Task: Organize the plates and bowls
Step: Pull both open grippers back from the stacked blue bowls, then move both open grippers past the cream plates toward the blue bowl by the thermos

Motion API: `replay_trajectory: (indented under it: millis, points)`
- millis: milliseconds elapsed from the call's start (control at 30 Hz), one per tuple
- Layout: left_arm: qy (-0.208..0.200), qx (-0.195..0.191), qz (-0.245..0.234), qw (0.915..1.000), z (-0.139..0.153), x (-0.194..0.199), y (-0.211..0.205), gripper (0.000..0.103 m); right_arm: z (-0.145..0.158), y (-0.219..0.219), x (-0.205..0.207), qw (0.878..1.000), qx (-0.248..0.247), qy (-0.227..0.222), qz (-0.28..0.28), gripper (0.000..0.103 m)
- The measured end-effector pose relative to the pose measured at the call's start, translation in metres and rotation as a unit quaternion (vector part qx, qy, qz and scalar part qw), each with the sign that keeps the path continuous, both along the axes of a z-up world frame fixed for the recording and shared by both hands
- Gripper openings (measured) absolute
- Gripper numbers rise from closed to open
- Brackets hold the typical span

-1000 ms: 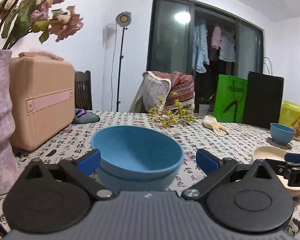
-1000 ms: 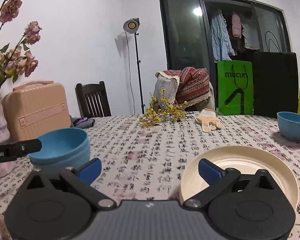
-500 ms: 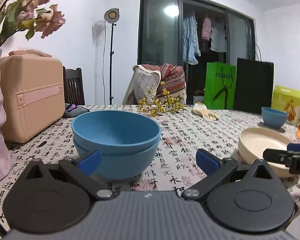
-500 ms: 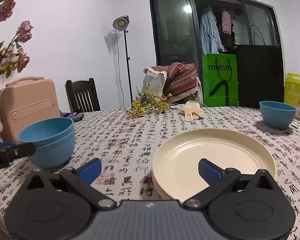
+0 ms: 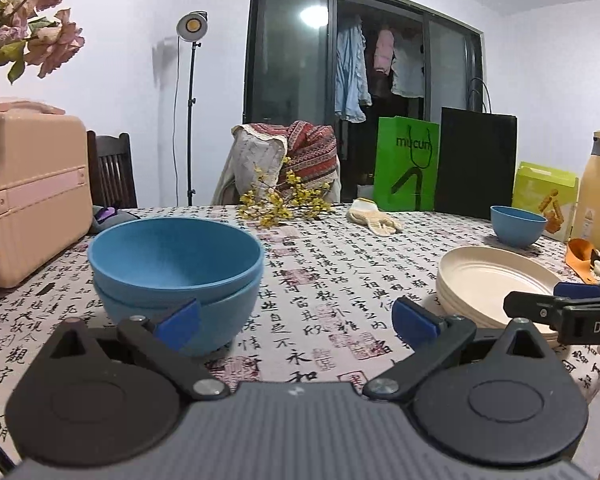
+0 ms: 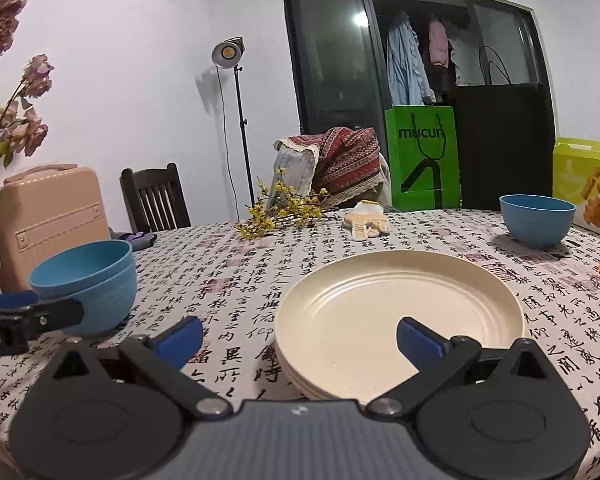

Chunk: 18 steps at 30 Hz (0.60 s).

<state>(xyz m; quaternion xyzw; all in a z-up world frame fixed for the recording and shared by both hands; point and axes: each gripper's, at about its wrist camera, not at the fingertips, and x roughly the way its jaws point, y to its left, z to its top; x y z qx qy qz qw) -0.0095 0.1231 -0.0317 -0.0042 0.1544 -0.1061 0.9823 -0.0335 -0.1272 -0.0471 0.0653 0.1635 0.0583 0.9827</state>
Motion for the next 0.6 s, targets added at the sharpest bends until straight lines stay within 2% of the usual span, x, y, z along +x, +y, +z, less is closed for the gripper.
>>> replay_trajectory:
  millis: [600]
  points:
    - [-0.004,-0.005,-0.043,0.9991,0.004,0.007,-0.034,0.103,0.000,-0.027,0.000,1.000,0.013,0.000,-0.026,0.103]
